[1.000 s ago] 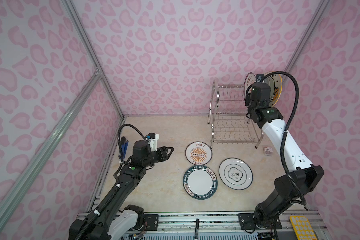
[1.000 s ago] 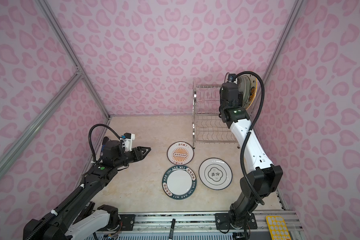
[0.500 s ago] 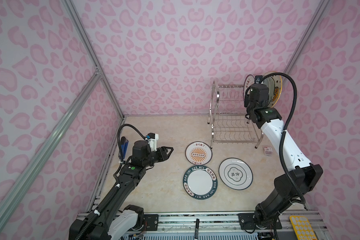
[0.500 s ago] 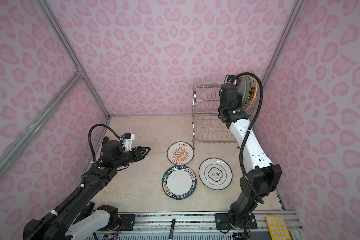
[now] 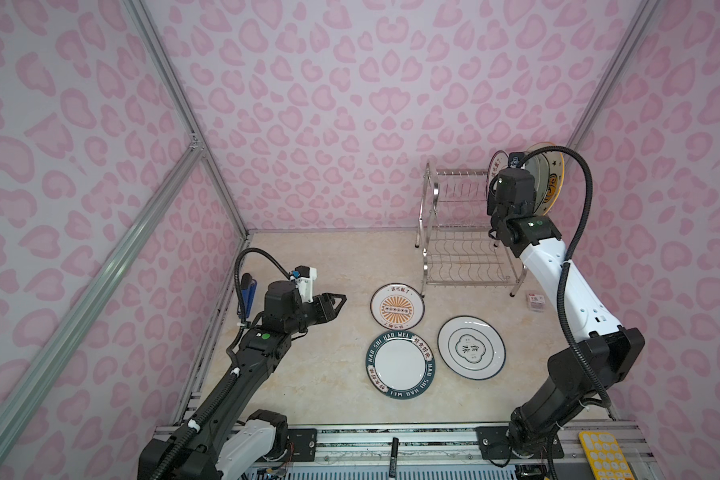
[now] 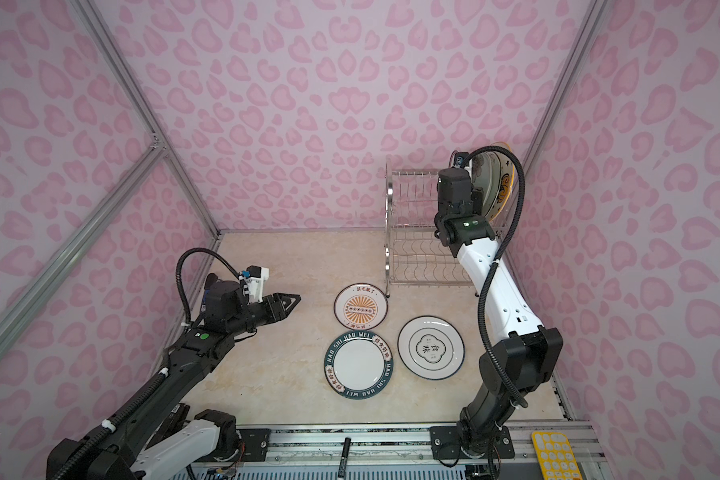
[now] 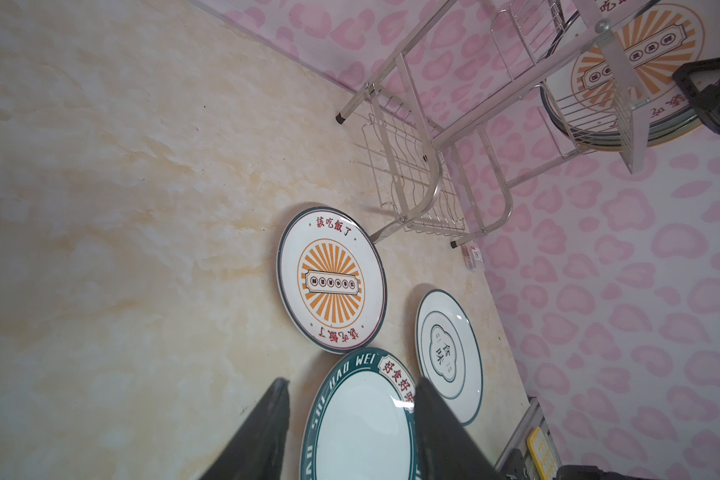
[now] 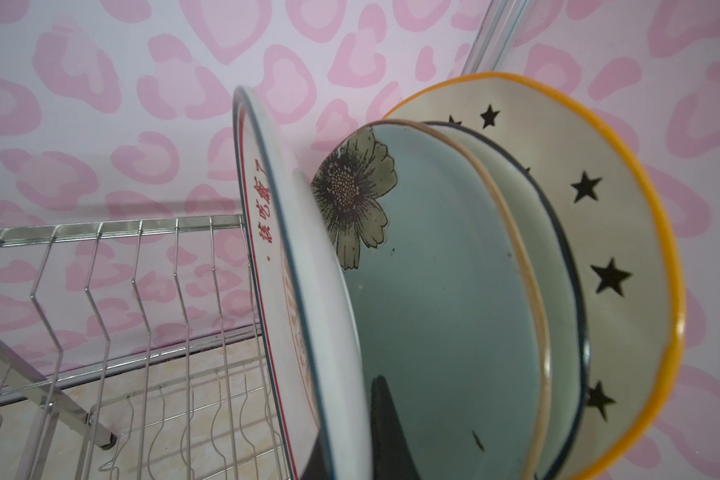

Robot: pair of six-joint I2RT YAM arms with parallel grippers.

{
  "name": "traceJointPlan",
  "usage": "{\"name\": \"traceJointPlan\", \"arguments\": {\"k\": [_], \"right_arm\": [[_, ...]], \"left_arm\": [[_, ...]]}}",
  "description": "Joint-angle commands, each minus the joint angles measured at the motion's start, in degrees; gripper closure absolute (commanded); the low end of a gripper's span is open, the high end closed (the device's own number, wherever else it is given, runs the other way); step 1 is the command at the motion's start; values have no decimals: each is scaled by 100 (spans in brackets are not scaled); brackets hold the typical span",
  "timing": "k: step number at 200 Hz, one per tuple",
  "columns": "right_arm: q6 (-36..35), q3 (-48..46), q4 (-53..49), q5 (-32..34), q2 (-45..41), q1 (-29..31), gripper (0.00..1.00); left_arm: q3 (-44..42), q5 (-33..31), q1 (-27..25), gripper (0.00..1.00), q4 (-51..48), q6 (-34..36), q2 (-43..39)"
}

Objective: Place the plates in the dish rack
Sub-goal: 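Lower the sunburst plate into the rack slot beside the sunflower plate, then open the right gripper and withdraw it from the rack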

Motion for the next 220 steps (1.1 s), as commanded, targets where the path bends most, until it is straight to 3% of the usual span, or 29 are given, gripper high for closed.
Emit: {"name": "traceJointPlan", "arguments": {"k": [1, 27, 49, 86, 131, 176, 220], "right_arm": [[47, -38, -19, 11, -28, 10, 83], [43, -54, -14, -2, -62, 10, 72], [24, -47, 14, -31, -115, 14, 68], [-71, 43, 30, -113, -248, 6, 48], [-169, 189, -2, -282, -517, 5, 44], [71, -321, 310, -1005, -1615, 58, 34], [465, -1599, 519, -1603, -2991, 50, 29]], "left_arm": [[61, 16, 5, 49, -32, 54, -11], [72, 58, 5, 48, -48, 38, 14], [79, 51, 2, 48, -55, 38, 24], [105, 37, 4, 47, -40, 38, 65], [118, 62, 5, 46, 40, 12, 159], [122, 82, 1, 46, 81, -14, 229], [60, 44, 5, 46, 166, -73, 302]]}}
